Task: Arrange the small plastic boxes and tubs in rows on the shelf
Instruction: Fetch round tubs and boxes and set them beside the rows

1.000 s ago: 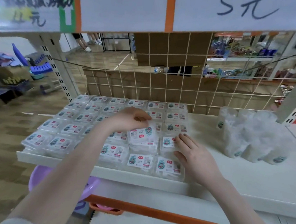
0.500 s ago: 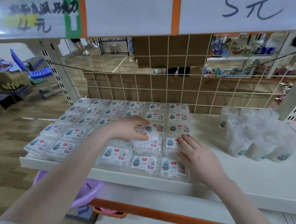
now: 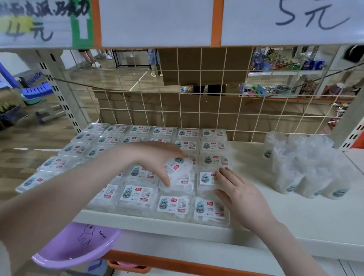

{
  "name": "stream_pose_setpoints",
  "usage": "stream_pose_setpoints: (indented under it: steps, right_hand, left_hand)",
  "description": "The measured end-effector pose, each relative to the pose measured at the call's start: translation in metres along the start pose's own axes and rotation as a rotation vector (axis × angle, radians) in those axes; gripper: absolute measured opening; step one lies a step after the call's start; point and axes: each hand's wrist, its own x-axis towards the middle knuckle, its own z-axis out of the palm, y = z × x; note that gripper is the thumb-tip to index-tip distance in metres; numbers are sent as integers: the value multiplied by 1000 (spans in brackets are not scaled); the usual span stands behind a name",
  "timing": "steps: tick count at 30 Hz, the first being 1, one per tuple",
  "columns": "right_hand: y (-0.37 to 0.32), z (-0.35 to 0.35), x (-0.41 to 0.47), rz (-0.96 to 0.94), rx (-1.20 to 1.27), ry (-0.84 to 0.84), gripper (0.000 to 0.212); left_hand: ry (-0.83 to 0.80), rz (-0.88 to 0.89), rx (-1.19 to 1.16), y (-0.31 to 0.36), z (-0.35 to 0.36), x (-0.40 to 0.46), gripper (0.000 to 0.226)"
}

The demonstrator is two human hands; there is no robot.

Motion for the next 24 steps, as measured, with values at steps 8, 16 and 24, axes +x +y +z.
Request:
stream_pose_setpoints:
  steps: [8,16,24]
  right_hand:
    - [-2,-1,-1,13,10,-26,45]
    - [-3,0,-1,35,12,-49,43]
    - [-3,5,-2,22,14,1,65]
  left_hand:
    - [208,-222,300,30,24,-10,82]
    - [421,-229,219,27,45,-21,86]
    - [401,-112,111,18,44,-27,79]
